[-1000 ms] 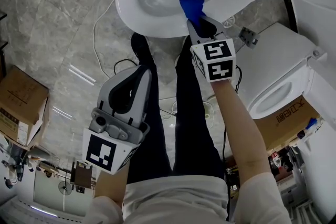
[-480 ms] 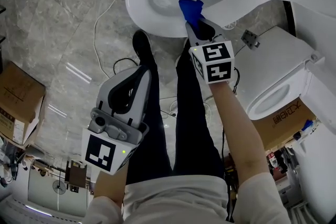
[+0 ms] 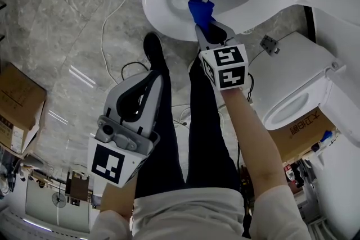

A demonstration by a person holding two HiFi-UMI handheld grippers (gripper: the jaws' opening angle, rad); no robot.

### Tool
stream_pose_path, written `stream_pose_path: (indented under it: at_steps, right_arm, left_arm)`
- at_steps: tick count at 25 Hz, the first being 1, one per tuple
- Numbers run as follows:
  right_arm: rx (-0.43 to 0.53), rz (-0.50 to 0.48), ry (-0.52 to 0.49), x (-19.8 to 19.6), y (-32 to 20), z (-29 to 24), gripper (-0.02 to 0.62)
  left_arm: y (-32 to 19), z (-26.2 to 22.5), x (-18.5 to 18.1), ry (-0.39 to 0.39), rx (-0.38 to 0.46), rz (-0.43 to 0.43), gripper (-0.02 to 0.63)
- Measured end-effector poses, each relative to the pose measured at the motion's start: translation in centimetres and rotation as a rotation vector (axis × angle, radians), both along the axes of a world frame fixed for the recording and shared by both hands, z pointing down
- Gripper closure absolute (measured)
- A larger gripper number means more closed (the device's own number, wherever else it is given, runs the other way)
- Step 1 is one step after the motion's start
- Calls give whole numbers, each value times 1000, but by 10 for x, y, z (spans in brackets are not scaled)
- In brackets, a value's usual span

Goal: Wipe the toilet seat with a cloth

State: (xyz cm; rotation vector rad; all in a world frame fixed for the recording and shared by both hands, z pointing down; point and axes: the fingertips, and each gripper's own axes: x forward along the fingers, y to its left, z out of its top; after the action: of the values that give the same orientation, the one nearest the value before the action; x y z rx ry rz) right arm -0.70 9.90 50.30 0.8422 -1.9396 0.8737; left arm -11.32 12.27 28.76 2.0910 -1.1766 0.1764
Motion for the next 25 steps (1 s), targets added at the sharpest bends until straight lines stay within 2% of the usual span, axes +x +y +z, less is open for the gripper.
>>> stream_pose_path:
  at_steps: [19,25]
  right_arm:
    - [-12,-40,-27,-52,-4,3,541]
    - [-13,-39,-31,-66,-7,4,541]
  left_arm:
    - [-2,2,-30,5,24,-42,601]
    - [0,5,-41,6,10,-53,601]
